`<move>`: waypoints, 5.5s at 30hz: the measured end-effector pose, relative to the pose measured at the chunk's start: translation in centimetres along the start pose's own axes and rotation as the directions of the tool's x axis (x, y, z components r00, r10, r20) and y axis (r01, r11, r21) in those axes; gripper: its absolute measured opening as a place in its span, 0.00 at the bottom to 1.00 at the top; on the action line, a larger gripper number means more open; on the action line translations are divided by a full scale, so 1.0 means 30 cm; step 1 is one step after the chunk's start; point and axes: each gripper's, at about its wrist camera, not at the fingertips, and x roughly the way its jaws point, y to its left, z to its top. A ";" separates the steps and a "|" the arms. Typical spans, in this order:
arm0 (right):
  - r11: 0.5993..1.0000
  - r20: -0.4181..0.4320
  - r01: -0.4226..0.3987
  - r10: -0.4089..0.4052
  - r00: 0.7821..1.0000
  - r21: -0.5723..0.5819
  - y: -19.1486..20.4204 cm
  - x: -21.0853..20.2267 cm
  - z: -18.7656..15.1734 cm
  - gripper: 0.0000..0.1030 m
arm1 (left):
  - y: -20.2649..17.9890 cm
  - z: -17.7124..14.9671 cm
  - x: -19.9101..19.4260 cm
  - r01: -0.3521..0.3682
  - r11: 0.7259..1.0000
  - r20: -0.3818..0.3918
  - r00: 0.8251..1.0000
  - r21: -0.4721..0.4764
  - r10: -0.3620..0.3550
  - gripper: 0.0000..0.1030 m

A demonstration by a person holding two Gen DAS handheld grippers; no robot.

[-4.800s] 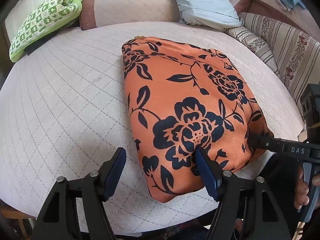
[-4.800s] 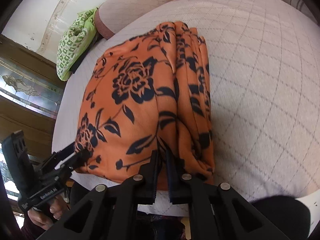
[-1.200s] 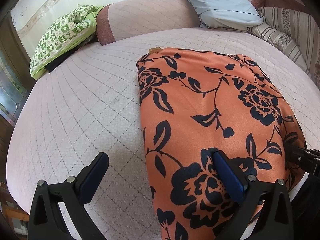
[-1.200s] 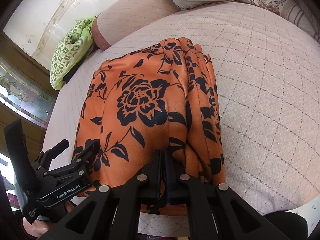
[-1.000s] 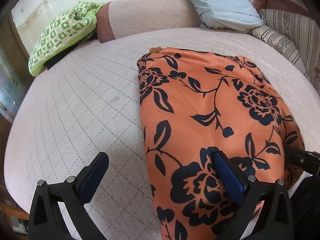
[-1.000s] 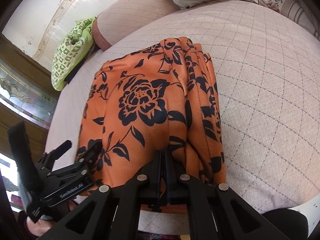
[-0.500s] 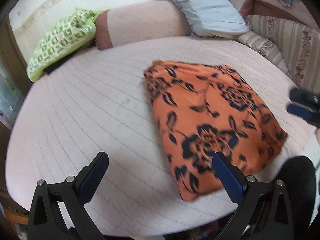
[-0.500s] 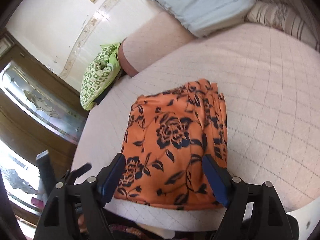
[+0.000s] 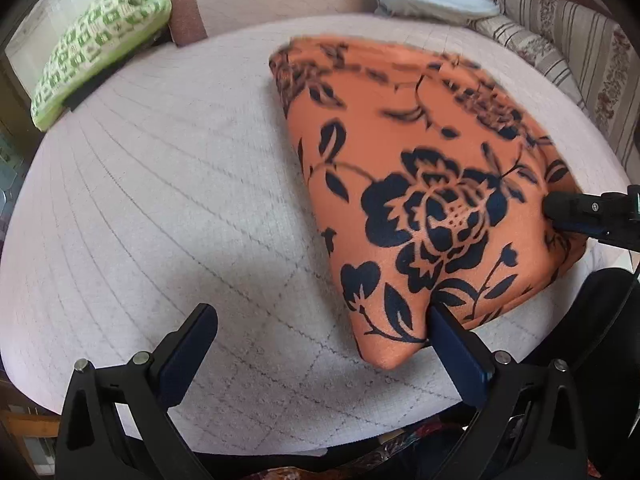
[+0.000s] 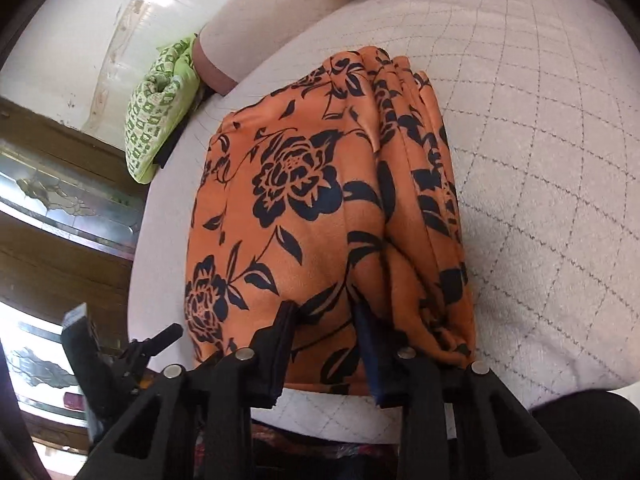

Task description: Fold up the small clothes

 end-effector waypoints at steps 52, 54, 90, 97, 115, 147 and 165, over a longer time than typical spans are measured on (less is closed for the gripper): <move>0.972 -0.121 -0.214 0.226 0.967 0.099 -0.271 0.034 0.326 0.69 | 0.105 0.362 0.206 0.508 0.853 -0.110 0.847 -0.118 -0.520 1.00; 0.963 -0.120 -0.250 0.261 0.958 0.101 -0.270 0.052 0.335 0.71 | 0.116 0.359 0.231 0.556 0.817 -0.115 0.811 -0.151 -0.573 1.00; 0.960 -0.066 -0.233 0.225 0.972 -0.157 0.338 0.020 0.373 0.34 | 0.382 0.440 -0.026 0.483 0.859 0.091 0.876 -0.169 -0.474 0.45; 0.944 -0.074 -0.291 0.282 0.956 -0.154 0.499 0.128 0.398 0.34 | 0.557 0.457 -0.080 0.412 0.891 0.113 0.911 -0.193 -0.396 0.45; 0.961 -0.131 -0.271 0.262 0.956 -0.049 0.513 0.437 0.413 0.34 | 0.677 0.408 0.143 0.361 0.893 0.025 0.929 -0.269 -0.368 0.45; 0.957 0.095 -0.008 0.037 0.995 -0.289 0.593 0.091 0.295 0.60 | 0.486 0.358 -0.392 -0.239 0.951 0.247 0.926 -0.196 0.284 0.81; 0.908 0.411 0.156 0.019 0.911 -0.388 0.739 -0.415 -0.031 0.67 | 0.353 0.158 -0.863 -0.326 0.891 0.432 0.787 -0.316 0.441 0.98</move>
